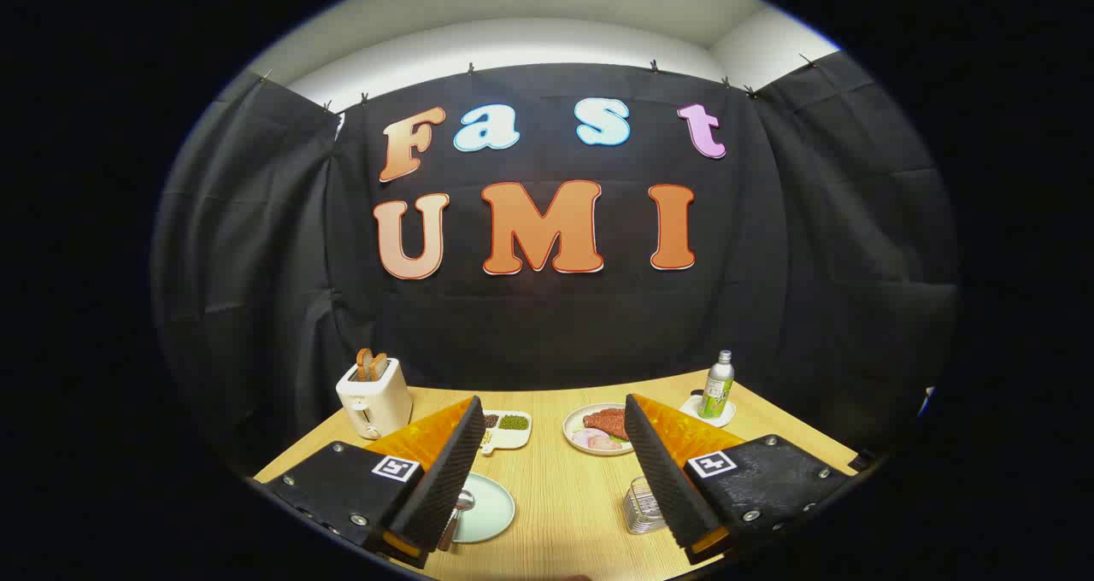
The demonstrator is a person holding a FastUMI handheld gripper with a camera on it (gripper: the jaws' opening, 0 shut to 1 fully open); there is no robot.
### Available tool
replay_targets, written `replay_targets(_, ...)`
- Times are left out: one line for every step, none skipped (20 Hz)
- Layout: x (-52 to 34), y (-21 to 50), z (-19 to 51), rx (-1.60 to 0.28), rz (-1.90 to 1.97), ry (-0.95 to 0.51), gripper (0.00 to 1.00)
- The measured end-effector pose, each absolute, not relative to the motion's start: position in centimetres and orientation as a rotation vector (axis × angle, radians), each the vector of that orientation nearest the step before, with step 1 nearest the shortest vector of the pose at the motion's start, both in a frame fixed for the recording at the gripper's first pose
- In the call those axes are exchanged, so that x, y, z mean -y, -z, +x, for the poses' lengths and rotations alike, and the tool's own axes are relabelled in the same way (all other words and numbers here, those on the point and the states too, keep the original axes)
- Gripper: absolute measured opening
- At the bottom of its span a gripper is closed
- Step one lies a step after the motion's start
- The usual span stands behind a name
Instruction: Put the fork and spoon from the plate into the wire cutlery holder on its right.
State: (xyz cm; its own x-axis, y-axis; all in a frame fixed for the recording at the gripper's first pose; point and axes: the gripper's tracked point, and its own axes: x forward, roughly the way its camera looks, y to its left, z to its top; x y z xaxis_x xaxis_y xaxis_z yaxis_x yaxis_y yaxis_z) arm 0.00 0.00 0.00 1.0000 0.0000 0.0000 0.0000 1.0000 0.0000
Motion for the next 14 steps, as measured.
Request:
replay_targets(-0.1, -0.1, 0.1, 0.002, 0.0, 0.001, 0.98)
replay_targets(0.0, -0.2, 0.1, 0.005, -0.001, 0.006, 0.98)
replay_targets(0.0, -0.3, 0.1, 0.009, -0.003, 0.012, 0.98)
replay_targets(-0.1, -0.3, 0.2, 0.01, -0.005, 0.013, 0.98)
replay_targets(-0.2, -0.3, 0.2, 0.009, -0.005, 0.012, 0.98)
replay_targets(-0.2, -0.2, 0.3, 0.006, -0.004, 0.014, 0.98)
replay_targets(-0.3, -0.2, 0.3, 0.004, -0.003, 0.013, 0.98)
replay_targets(-0.4, -0.1, 0.4, 0.0, -0.004, 0.014, 0.98)
replay_targets(-0.4, 0.1, 0.4, -0.005, -0.003, 0.014, 0.98)
replay_targets(-0.6, 0.2, 0.4, -0.008, -0.004, 0.013, 0.98)
replay_targets(-0.7, 0.3, 0.5, -0.011, -0.005, 0.012, 0.98)
replay_targets(-0.9, 0.4, 0.5, -0.014, -0.008, 0.012, 0.98)
replay_targets(-1.0, 0.5, 0.4, -0.016, -0.011, 0.01, 0.98)
replay_targets(-1.2, 0.5, 0.4, -0.017, -0.012, 0.008, 0.98)
